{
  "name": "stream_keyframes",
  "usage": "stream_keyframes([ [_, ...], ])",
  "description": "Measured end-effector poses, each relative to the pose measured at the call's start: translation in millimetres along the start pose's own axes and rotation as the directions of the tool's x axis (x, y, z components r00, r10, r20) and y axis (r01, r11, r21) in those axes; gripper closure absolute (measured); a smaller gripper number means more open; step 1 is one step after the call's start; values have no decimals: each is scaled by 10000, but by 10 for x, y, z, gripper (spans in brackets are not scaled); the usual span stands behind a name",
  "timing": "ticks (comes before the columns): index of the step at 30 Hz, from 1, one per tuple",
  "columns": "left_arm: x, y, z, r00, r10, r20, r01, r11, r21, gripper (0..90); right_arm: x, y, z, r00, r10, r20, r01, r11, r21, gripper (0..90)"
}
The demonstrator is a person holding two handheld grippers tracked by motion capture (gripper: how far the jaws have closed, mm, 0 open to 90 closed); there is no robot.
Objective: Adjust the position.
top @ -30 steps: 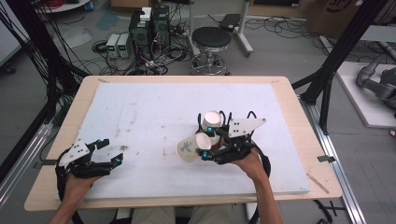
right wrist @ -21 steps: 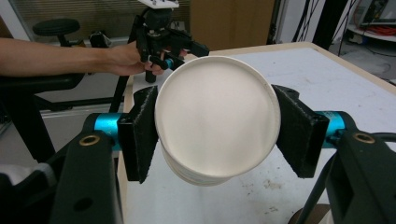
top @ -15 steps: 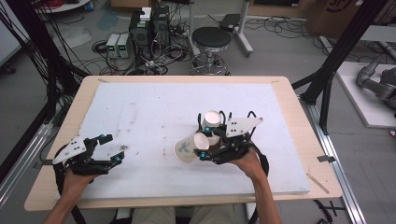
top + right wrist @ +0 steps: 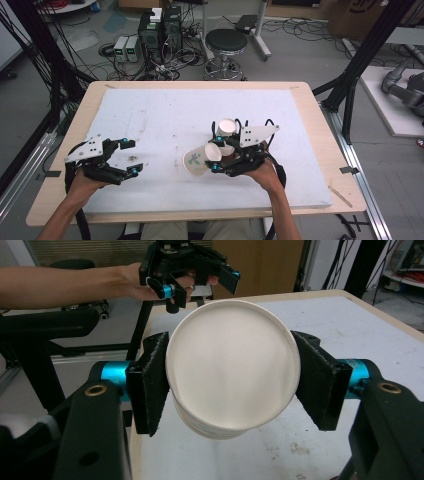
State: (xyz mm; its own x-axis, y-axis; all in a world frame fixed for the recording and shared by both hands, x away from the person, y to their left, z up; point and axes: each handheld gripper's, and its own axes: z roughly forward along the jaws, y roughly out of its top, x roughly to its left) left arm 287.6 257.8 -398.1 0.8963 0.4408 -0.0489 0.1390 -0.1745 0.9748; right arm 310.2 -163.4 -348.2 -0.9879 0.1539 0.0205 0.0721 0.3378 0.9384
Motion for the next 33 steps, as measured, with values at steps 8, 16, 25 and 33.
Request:
stream_keyframes([
  [8,-30,118,178,9917,270,1257,-272,9996,-2,147,18,15,32,9998,-23,-195,23,10000,-6,371],
  [16,-101,242,393,9748,537,2166,-491,9984,-267,148,19,32,90,9991,-82,-409,80,10000,-49,371],
  [25,-238,385,686,9490,867,3031,-752,9959,-494,148,37,47,135,9979,-139,-639,137,9999,-29,371],
  [33,-330,466,906,9293,1121,3520,-1006,9936,-508,148,43,50,136,9975,-113,-704,107,9999,-101,371],
])
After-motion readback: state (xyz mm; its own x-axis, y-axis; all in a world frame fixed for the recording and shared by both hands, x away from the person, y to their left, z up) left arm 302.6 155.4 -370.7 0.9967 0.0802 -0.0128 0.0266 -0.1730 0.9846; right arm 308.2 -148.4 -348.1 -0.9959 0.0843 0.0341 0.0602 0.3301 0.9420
